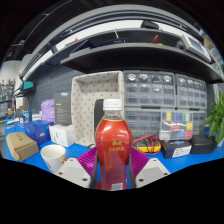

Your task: Pour water

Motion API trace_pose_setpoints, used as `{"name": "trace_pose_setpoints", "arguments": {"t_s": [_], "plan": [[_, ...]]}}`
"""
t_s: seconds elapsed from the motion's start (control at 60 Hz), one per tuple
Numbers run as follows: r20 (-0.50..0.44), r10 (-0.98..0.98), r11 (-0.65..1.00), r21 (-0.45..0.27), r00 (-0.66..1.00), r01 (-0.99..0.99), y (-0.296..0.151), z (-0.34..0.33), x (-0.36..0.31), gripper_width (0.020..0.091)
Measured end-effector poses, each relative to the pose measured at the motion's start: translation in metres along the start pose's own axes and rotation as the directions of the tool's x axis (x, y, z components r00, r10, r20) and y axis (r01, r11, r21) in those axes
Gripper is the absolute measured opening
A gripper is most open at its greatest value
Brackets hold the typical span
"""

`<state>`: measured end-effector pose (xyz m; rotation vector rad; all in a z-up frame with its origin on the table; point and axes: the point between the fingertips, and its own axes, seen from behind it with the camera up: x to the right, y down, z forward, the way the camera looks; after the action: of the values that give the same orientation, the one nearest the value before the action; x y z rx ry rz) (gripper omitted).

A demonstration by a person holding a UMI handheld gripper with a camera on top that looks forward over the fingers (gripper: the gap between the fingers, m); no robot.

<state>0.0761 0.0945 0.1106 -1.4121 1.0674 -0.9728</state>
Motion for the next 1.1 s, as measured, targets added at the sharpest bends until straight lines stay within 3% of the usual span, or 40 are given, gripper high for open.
{"name": "trace_pose_setpoints", "arguments": {"t_s": [0.083,0.283,0.35,0.617,1.1], "plan": [[-0.019,0.030,0.998,-0.048,0.999,-0.031,0.008,-0.006,0.003,0.0675],[-0.048,0.050,0.998,-0.029,0.998,-0.051,-0.006,-0.052,0.007,0.0693],[-0.090,0.041,0.999,-0.028,0.995,-0.043,-0.008,-0.075,0.014,0.0769],[-0.260,0.043,0.997,-0.054,0.965,-0.059,0.012,-0.153,0.038,0.0766],[-0.386,0.051,0.997,-0.039,0.921,-0.072,0.013,-0.212,0.085,0.0753]]}}
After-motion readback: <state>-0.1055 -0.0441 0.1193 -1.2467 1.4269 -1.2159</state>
